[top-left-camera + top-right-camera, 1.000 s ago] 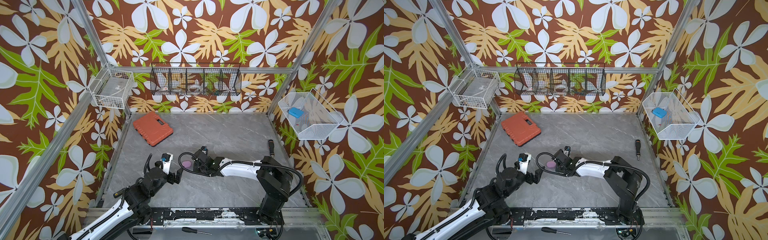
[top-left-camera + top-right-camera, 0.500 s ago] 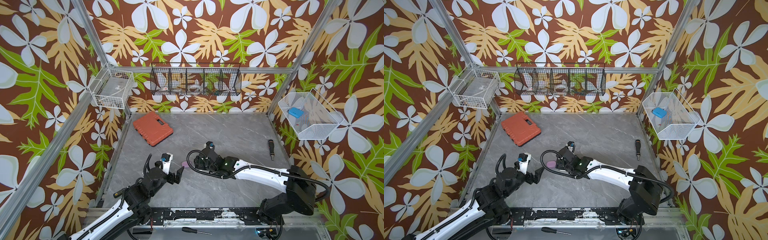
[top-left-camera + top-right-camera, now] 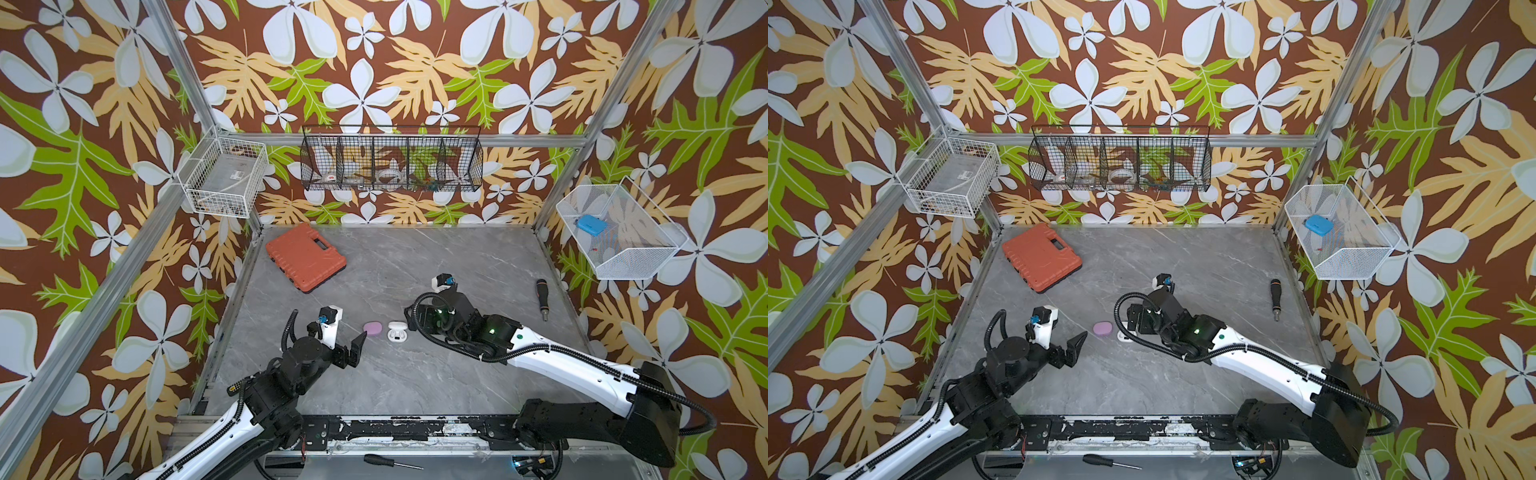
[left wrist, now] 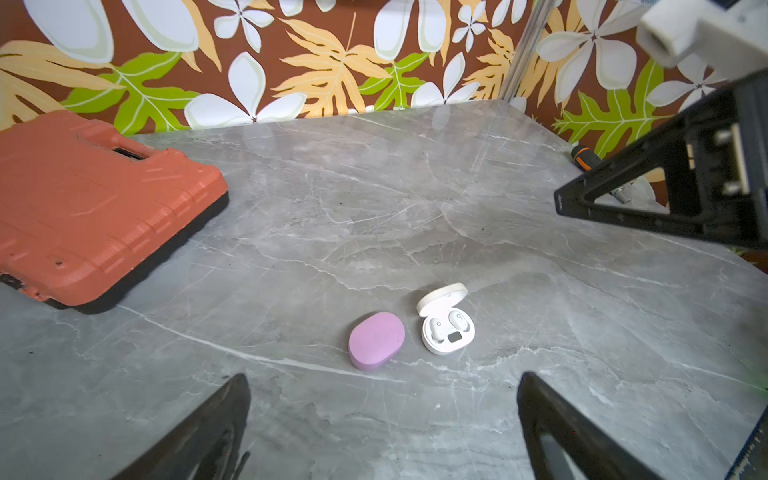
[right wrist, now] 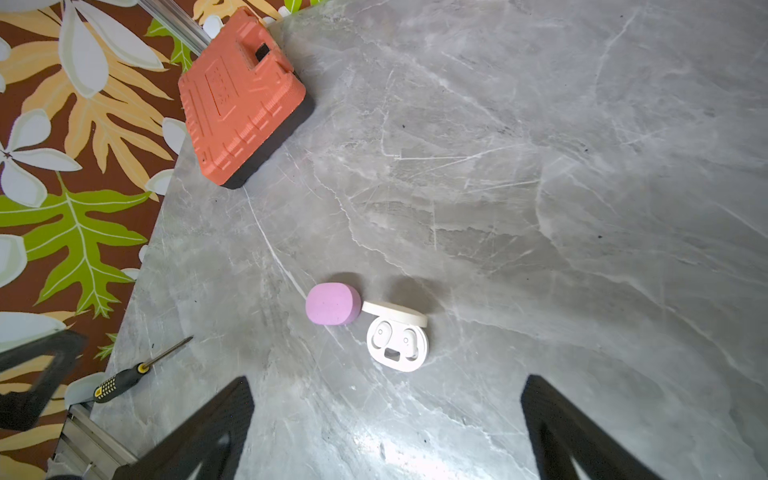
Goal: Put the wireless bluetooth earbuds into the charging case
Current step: 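Raise the open right gripper up and away from the case, then push the white case lid down shut with the right gripper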
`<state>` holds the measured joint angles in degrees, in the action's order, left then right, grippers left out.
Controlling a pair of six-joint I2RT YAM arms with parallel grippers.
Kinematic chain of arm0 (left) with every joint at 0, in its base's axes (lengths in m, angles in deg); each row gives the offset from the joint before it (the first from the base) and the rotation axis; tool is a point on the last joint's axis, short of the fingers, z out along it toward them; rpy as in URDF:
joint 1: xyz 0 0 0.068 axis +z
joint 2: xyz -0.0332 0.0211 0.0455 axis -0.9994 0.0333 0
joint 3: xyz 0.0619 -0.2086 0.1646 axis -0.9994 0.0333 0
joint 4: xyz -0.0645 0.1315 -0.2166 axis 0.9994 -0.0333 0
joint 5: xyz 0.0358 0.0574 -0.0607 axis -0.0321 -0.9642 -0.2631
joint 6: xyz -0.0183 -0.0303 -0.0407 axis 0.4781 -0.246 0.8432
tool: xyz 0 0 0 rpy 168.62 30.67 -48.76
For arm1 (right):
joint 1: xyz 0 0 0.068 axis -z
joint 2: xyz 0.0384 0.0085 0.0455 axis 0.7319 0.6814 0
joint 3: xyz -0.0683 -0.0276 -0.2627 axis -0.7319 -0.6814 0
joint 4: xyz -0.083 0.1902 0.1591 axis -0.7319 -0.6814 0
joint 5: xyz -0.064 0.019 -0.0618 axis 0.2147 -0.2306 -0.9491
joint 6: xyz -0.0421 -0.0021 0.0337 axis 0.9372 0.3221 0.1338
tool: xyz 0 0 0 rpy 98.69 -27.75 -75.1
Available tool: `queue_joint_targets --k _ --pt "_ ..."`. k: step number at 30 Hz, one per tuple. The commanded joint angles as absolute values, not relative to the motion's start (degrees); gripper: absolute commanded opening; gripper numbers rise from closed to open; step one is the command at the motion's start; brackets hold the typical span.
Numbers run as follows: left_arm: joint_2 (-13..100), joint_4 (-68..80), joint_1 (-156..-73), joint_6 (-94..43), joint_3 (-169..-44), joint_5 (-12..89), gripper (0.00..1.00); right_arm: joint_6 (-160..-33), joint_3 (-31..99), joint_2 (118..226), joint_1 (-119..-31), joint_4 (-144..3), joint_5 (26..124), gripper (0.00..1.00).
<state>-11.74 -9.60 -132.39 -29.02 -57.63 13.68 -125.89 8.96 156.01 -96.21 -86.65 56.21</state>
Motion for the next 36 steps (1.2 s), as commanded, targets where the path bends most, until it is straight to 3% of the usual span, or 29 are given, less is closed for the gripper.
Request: queue_joint_targets --k 1,9,20,30,36 --pt "-10.9 -11.3 -132.3 -23.8 -60.6 11.7 1.0 -118.8 8.9 156.2 -94.2 -82.9 63.5 1.0" --pt "-8.7 -19.5 -132.3 -12.8 -64.5 14.5 1.0 -105.5 12.8 163.9 -93.4 -82.8 66.8 1.0" --pt "-14.6 -23.5 -132.4 5.7 -60.3 10.9 1.0 -99.6 10.3 167.0 -92.6 -72.1 66.7 1.0" --pt "-11.0 -24.2 -134.9 9.6 -58.8 6.3 1.0 -101.2 13.8 174.3 -87.9 -74.0 75.1 1.0" --pt "-10.1 -24.9 -137.3 10.5 -58.7 3.5 1.0 -101.3 15.8 177.5 -87.6 -75.1 75.0 1.0"
